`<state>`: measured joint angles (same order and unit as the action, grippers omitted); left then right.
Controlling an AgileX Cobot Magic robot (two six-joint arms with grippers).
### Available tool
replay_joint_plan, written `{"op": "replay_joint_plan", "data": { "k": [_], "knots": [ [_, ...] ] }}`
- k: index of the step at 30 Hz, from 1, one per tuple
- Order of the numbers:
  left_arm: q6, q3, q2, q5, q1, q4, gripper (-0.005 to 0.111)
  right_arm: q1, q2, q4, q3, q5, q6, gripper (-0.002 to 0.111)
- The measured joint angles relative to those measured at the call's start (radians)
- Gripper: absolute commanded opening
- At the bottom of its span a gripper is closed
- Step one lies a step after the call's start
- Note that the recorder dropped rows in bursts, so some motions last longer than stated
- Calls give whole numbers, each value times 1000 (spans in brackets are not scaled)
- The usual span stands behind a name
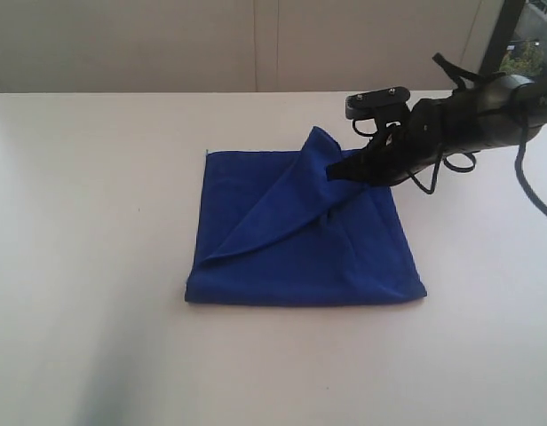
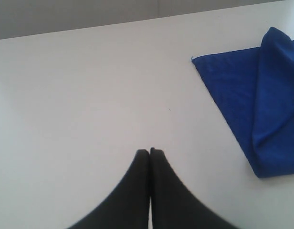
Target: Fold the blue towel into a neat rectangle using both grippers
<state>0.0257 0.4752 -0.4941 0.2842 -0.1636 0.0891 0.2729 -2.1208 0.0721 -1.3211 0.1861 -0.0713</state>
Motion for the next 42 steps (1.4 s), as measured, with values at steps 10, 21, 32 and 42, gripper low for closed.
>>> {"op": "replay_joint_plan", "data": {
  "k": [10,21,32,42],
  "knots": [
    [0,0,0,0,0,0,0,85,0,0,-13,28,-34,0],
    [0,0,0,0,0,0,0,100,12,0,-45,103,-38,7],
    [0,0,0,0,0,0,0,1,-11,0,-52,111,-26,28],
    [0,0,0,0,0,0,0,1,-33,1,-52,87,-26,1]
  ]
}}
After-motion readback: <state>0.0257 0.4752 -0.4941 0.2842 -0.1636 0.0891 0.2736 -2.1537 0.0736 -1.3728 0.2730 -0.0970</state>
